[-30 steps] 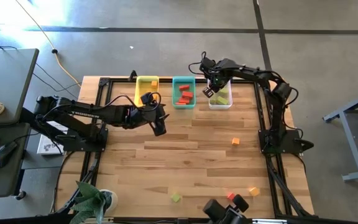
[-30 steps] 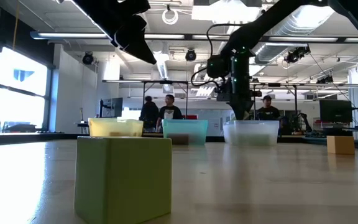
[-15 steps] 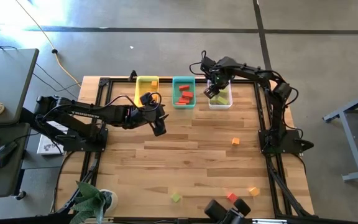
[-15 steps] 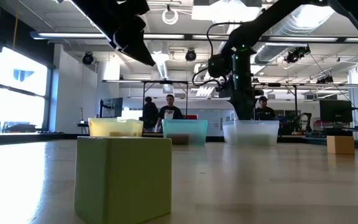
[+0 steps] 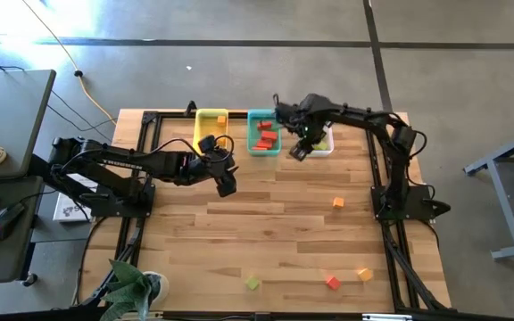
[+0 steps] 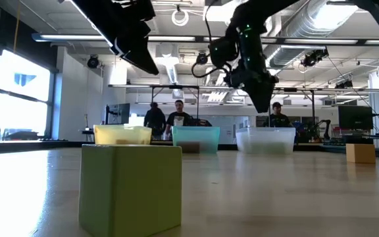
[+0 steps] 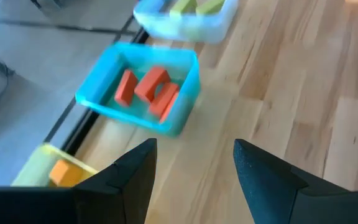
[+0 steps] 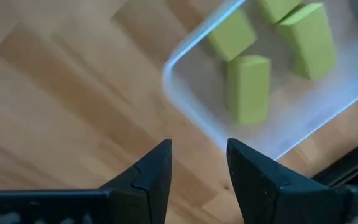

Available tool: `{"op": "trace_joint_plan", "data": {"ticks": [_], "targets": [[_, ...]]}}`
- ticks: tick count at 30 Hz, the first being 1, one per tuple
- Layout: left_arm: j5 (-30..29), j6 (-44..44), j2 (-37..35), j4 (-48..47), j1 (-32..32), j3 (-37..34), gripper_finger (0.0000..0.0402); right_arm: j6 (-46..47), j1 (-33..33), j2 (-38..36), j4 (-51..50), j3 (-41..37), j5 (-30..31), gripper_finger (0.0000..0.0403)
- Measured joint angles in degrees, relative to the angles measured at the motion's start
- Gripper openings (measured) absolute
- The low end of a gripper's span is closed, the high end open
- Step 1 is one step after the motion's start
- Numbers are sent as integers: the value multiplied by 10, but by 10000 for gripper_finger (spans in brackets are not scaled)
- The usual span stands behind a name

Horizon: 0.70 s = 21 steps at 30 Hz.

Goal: Sort & place blocks by color
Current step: Put the yellow block into the yellow bin

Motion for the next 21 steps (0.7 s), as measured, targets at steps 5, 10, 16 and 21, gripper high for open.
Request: {"op": "trace_joint_plan", "data": {"ticks": [5,10,16,21], "targets": [[0,-21,0,-46,0,0,200,59,71,-43,-2,-28,32,140],[0,-21,0,-54,-1,0,200,151,142,-97,0,-66,35,140],[0,-21,0,-54,-1,0,200,301,235,-172,4,-143,28,140],[0,-12,0,-53,-1,0,200,428,313,-235,28,-220,-2,140]]}}
